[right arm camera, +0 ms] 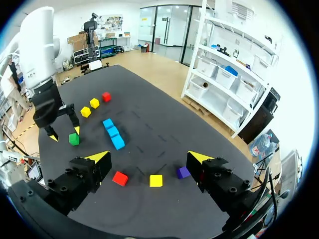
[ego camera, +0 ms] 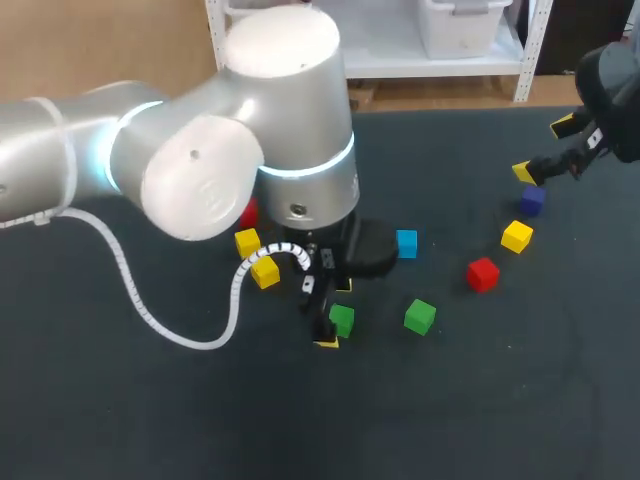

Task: Place the blue cubes, place green cubes on the blue cubes, place the yellow cubes on the green cubes, then place the red cubes on the yellow cubes, and place purple cube on the red cubes.

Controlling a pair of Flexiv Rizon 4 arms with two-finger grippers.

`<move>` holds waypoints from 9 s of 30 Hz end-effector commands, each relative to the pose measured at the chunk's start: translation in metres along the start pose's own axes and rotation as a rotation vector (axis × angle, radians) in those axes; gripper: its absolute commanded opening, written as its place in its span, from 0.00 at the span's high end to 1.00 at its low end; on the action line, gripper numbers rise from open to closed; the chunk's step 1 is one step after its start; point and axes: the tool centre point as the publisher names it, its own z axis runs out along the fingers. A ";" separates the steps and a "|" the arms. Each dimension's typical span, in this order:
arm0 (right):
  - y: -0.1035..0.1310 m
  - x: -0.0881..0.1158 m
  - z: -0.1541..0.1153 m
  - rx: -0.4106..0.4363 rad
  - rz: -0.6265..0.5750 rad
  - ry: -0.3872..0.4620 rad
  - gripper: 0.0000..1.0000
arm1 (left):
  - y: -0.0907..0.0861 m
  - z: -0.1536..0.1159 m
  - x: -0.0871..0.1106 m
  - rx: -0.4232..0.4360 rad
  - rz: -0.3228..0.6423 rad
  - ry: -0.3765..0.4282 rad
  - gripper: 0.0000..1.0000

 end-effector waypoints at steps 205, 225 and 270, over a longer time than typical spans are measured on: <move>0.001 0.001 0.000 0.006 0.000 -0.002 0.00 | 0.152 -0.012 -0.004 -0.211 -0.284 0.122 0.56; 0.001 0.001 0.000 0.006 0.000 -0.002 0.00 | 0.148 -0.016 -0.009 -0.205 -0.265 0.104 0.70; 0.001 0.001 0.000 0.006 0.000 -0.002 0.00 | 0.150 -0.012 -0.015 -0.222 -0.240 0.106 0.65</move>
